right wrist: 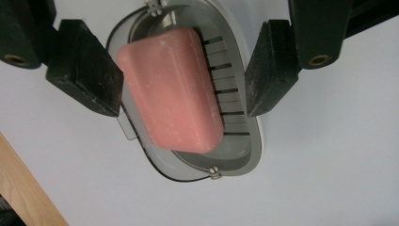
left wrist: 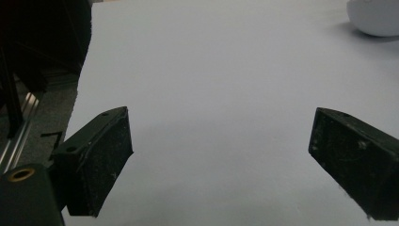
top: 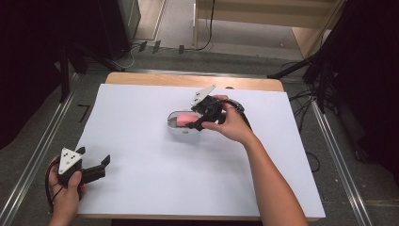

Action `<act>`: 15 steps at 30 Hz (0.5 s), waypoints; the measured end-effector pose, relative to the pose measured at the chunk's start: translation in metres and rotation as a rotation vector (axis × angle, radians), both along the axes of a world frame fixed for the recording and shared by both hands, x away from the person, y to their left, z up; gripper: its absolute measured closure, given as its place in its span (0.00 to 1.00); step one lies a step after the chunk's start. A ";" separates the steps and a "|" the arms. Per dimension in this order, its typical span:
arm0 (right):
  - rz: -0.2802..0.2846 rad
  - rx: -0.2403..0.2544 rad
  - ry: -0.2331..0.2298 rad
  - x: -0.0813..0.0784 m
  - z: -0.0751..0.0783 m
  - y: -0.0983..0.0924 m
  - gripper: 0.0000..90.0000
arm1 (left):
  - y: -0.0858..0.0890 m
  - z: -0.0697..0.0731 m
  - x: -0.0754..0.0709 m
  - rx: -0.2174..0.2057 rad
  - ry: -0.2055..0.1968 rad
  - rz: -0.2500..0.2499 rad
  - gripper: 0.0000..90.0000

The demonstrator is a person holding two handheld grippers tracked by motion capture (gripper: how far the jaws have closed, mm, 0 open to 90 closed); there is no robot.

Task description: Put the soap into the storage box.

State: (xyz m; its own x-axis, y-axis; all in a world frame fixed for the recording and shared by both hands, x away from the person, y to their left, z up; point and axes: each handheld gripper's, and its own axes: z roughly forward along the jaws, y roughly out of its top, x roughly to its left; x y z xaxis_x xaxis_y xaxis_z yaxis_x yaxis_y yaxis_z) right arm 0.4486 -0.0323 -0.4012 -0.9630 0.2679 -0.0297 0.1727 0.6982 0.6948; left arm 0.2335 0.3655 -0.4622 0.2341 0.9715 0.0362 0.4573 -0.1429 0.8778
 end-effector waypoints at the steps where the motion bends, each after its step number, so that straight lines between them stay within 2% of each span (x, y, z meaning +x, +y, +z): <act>1: 0.000 0.000 0.000 0.000 0.000 0.000 0.32 | 0.000 0.000 0.000 0.001 0.000 0.000 0.08; 4: -0.019 0.019 0.002 -0.002 0.002 -0.007 0.32 | 0.000 0.000 0.000 0.002 0.002 0.001 0.08; 9: -0.051 0.023 0.006 -0.007 0.000 -0.016 0.29 | -0.001 0.000 0.000 0.006 0.003 0.004 0.08; 15: -0.085 0.043 0.032 -0.013 -0.003 -0.027 0.27 | -0.001 0.000 0.000 0.009 0.003 0.005 0.08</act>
